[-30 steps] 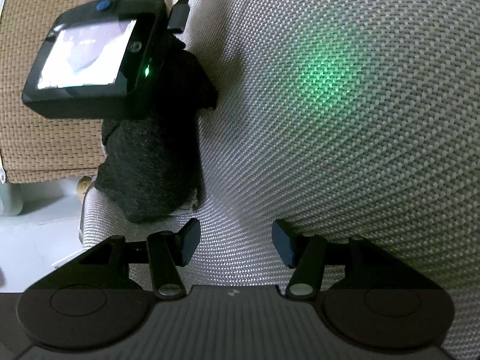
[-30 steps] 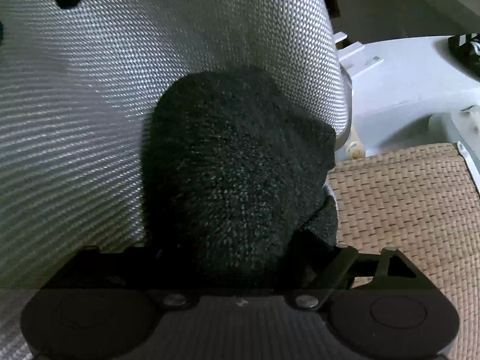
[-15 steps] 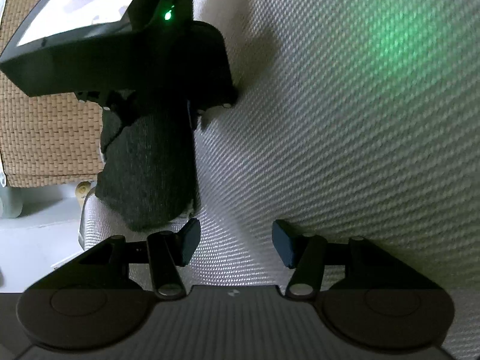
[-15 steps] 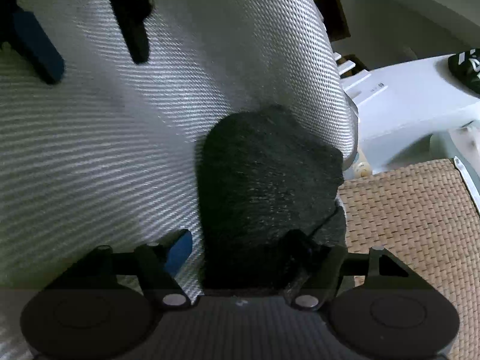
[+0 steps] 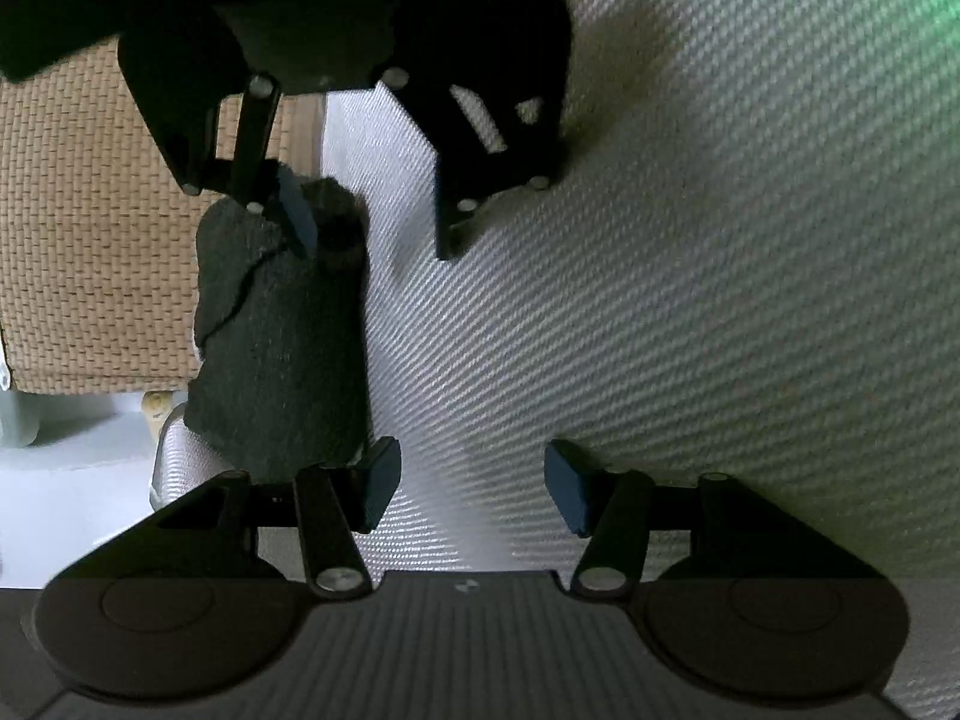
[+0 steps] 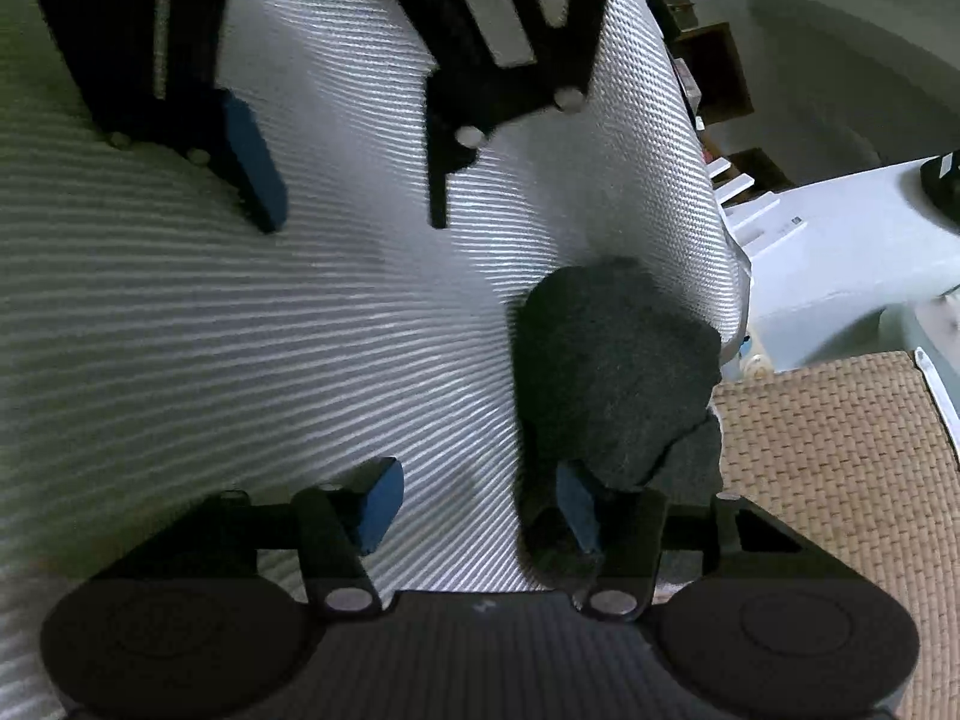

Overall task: Fold clothes
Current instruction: 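Open the right gripper and lift both grippers away from the folded stack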

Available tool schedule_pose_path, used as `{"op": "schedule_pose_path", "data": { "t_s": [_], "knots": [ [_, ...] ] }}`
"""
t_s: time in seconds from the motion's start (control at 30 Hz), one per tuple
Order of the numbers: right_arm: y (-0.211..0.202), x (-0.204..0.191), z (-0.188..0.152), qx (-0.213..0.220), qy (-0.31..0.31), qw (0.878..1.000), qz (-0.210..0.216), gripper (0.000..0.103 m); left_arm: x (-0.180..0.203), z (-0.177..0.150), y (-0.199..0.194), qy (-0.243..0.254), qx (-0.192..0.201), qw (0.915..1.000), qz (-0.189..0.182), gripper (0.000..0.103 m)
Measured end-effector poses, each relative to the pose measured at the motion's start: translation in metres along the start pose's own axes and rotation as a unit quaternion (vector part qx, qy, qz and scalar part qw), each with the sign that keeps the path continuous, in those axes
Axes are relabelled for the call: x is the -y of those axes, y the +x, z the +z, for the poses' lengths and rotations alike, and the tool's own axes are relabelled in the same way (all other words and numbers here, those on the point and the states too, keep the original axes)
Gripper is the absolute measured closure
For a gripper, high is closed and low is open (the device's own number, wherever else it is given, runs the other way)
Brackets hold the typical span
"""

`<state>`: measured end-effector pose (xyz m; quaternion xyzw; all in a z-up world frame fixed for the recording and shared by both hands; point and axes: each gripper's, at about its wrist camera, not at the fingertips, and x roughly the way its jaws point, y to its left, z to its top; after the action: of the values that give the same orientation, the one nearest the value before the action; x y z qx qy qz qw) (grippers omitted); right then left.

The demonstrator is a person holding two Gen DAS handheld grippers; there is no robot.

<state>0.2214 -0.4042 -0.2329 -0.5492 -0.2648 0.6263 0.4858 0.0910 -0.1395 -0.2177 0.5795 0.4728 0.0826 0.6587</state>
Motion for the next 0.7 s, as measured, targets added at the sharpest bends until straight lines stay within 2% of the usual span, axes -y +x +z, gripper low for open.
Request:
{"op": "schedule_pose_path", "data": {
  "t_s": [0.7],
  "knots": [
    [-0.067, -0.017, -0.035, -0.024, 0.003, 0.999, 0.031, 0.042, 0.010, 0.055, -0.030, 0.017, 0.018, 0.9996, -0.015, 0.046]
  ]
}}
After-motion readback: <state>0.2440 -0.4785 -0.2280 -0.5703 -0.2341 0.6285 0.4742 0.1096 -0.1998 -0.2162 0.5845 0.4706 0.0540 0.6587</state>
